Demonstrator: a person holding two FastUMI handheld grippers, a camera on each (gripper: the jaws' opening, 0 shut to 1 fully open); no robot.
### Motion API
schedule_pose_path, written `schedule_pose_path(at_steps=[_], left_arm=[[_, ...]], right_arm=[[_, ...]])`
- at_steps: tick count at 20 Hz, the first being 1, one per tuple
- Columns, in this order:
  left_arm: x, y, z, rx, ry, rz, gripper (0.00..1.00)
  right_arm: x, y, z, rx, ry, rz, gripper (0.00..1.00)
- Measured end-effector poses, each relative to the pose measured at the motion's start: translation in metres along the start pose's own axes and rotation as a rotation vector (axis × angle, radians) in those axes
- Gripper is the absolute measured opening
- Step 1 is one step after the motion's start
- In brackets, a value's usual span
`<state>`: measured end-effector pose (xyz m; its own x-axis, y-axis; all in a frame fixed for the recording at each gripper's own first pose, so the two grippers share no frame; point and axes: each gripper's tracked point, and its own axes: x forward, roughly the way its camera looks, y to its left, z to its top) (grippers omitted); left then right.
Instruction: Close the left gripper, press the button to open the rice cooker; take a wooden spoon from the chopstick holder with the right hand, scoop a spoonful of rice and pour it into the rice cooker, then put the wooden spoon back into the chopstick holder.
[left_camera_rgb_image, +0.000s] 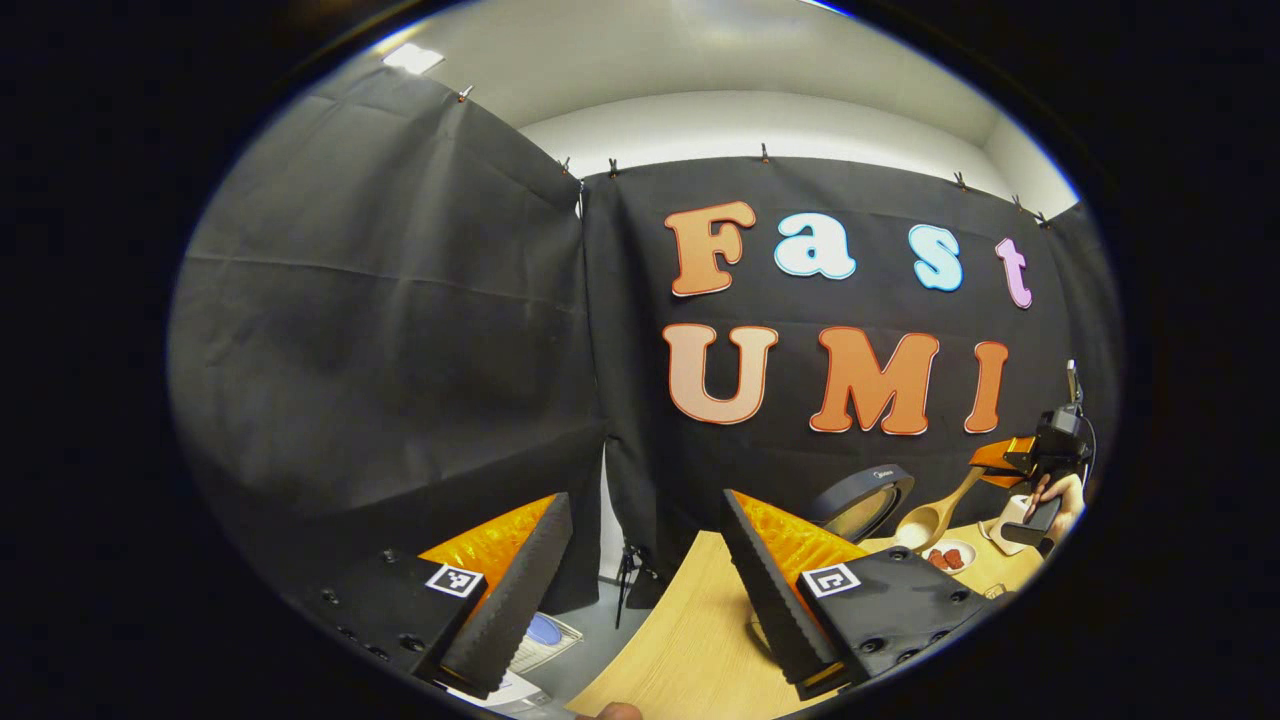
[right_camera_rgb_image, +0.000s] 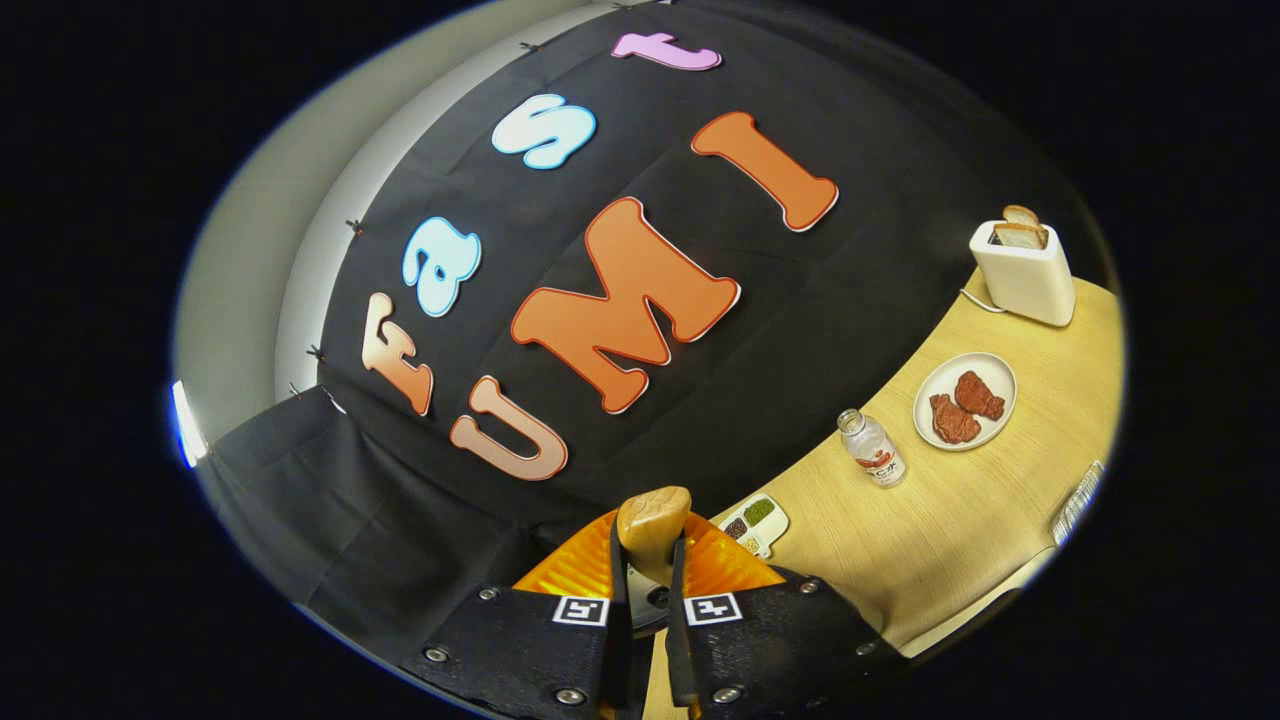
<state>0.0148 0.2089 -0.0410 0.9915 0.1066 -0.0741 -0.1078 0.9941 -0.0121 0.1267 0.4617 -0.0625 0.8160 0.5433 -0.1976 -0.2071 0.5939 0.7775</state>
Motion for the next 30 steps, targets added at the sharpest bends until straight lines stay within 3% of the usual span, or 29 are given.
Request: schedule_pose_path(at_steps=[21,30], left_arm=[[0.0,-0.002,0.0,-0.003,-0.009,-0.022,0.99],[0.001,0.002,-0.004,-0.009,0.0,-0.017,0.99]], right_arm=[[-0.006,0.039,-0.003,-0.256,-0.024,0.07,0.13],[-0.003,0.051,-0.021,-0.464,-0.018,0.114,0.13]])
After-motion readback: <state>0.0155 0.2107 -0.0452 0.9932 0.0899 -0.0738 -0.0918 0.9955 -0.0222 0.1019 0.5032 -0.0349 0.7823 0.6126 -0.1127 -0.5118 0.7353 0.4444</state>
